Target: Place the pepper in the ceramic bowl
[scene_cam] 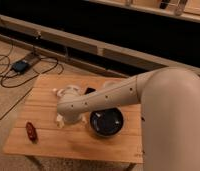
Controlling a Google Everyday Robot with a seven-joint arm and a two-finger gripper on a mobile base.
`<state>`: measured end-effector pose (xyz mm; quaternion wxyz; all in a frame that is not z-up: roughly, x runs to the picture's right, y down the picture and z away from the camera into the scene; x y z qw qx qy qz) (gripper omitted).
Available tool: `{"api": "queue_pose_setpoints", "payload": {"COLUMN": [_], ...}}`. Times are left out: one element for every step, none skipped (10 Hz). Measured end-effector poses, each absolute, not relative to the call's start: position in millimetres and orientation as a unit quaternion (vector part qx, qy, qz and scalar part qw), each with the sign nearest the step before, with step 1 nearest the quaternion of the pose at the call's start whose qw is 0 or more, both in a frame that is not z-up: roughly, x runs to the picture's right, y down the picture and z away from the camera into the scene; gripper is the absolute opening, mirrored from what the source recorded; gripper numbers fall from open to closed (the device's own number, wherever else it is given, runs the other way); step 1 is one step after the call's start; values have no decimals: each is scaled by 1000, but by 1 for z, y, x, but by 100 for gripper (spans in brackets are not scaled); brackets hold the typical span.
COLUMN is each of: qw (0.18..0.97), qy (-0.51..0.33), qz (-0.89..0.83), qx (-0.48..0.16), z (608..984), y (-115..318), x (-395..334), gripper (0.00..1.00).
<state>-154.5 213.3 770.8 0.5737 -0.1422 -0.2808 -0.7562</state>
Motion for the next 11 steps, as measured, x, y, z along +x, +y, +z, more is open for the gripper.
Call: {"api": "queue_pose_setpoints", "payload": {"qw": [564,551,541,527,512,496,485,471,461,451,443], "qy": [-290,-302,-311,-318,-324,-332,-337,-343,-348,-350,-351], "qz": [-761,-766,-770,-777,-785,-792,-797,-803,-807,-812,-816], "qx": [-137,-133,-131,-130,-128,-127,-126,-125,-121,-119,-117], "z": [763,756,751,748,748,748,749,752,754,758,762], "y": [224,236,245,254,260,267,271,275,276,274,272], "x": [-176,-200,-217,-236,-256,-274,-286,-302,-317,-329,-339], "gripper": [76,76,76,76,76,76,76,76,76,76,76]}}
